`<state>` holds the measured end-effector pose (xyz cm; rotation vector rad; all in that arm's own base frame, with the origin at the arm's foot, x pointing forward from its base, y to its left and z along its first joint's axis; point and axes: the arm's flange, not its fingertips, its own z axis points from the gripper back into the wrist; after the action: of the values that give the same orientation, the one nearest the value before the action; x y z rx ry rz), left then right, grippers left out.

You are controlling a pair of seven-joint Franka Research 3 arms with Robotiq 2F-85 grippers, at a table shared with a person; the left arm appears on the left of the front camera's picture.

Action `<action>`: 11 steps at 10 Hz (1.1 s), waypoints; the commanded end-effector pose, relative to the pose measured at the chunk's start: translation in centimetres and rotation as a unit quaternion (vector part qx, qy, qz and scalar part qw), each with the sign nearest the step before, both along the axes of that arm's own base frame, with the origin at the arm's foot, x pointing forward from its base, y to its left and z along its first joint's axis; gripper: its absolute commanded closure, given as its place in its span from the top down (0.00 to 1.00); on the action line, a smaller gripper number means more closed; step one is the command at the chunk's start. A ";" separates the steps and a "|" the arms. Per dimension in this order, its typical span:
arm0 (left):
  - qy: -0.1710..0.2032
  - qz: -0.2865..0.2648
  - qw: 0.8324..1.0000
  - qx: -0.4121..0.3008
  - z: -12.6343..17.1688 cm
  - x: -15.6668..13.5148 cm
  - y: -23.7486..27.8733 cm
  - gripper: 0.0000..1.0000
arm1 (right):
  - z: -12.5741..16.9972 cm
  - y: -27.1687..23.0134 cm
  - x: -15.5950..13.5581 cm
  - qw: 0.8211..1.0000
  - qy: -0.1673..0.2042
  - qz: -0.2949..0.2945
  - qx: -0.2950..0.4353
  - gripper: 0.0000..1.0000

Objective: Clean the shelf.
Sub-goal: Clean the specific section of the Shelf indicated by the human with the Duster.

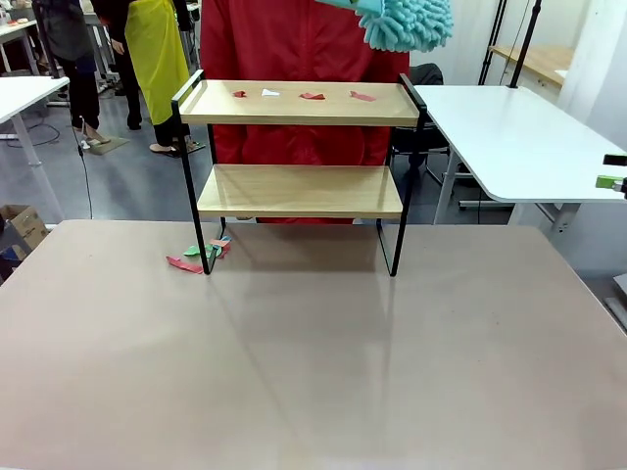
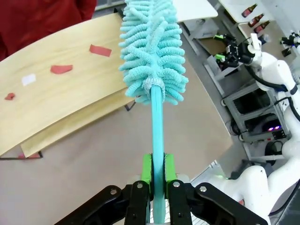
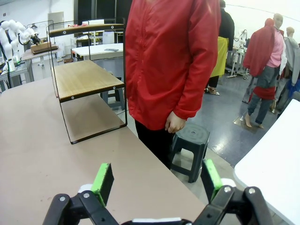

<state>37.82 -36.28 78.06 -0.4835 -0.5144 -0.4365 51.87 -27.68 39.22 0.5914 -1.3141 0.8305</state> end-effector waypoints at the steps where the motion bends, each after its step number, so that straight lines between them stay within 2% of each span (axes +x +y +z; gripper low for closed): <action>1: -0.013 0.054 0.998 0.016 -0.8 -1.0 -1.9 0.13 | 0.6 0.2 0.1 1.000 0.007 -0.002 -0.003 1.00; 2: -0.031 0.119 0.992 0.017 -0.6 -1.8 -3.2 0.13 | 0.6 0.2 0.1 1.000 0.007 -0.002 -0.003 1.00; 3: -0.022 0.126 0.992 0.015 -0.6 -2.0 -4.4 0.13 | 0.6 0.2 0.1 1.000 0.007 -0.002 -0.003 1.00; 4: -0.029 0.176 0.984 0.025 -1.1 -2.0 -5.6 0.13 | 0.6 0.2 0.1 1.000 0.007 -0.002 -0.003 1.00; 9: -0.036 0.208 0.976 0.052 -3.8 -2.9 -9.8 0.13 | 0.6 0.2 0.1 1.000 0.007 -0.002 -0.003 1.00; 11: -0.020 0.198 0.978 0.063 -5.3 -2.9 -11.1 0.13 | 0.6 0.2 0.1 1.000 0.007 -0.002 -0.003 1.00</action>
<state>34.71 -46.57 72.31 -0.2453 -0.6044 -0.1060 51.87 -27.69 39.21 0.5914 -1.3142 0.8304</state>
